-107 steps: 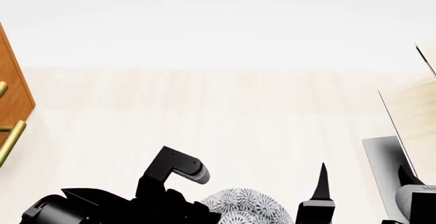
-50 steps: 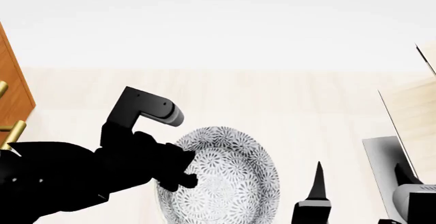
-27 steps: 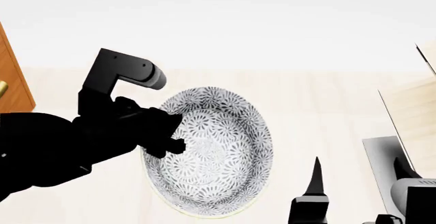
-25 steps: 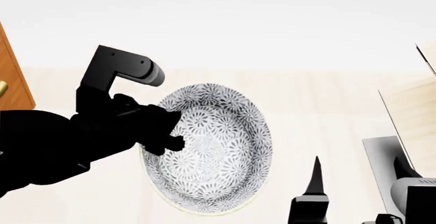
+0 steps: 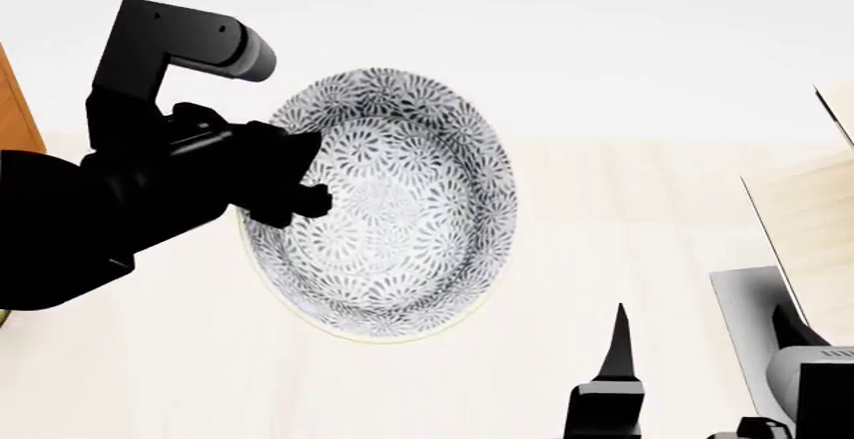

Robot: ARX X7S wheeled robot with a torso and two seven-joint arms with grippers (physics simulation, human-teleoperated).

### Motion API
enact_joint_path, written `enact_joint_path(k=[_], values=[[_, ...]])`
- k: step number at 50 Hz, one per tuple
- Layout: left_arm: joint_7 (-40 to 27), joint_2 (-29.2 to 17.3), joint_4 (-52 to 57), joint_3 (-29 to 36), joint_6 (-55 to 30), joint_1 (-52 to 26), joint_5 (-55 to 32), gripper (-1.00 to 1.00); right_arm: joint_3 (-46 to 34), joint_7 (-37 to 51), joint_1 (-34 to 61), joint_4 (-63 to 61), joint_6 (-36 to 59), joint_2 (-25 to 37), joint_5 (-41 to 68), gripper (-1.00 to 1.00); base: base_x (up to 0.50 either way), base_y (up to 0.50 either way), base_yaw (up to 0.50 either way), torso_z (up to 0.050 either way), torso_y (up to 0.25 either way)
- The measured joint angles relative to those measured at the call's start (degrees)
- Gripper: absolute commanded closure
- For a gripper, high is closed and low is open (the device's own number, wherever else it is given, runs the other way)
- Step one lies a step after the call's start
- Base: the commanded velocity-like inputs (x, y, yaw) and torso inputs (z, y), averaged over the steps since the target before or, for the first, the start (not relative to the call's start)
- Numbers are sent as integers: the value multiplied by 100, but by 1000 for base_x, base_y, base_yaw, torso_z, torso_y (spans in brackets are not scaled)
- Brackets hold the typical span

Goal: Close the top drawer of the cabinet and put the bowl on top of it.

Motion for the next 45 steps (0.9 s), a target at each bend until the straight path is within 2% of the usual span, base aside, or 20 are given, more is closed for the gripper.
enact_joint_path(k=[45], values=[[-1390, -353, 360, -983, -55, -722, -668, 100, 26, 1, -89, -44, -114, 64, 2, -100, 0, 0, 0, 0, 0]])
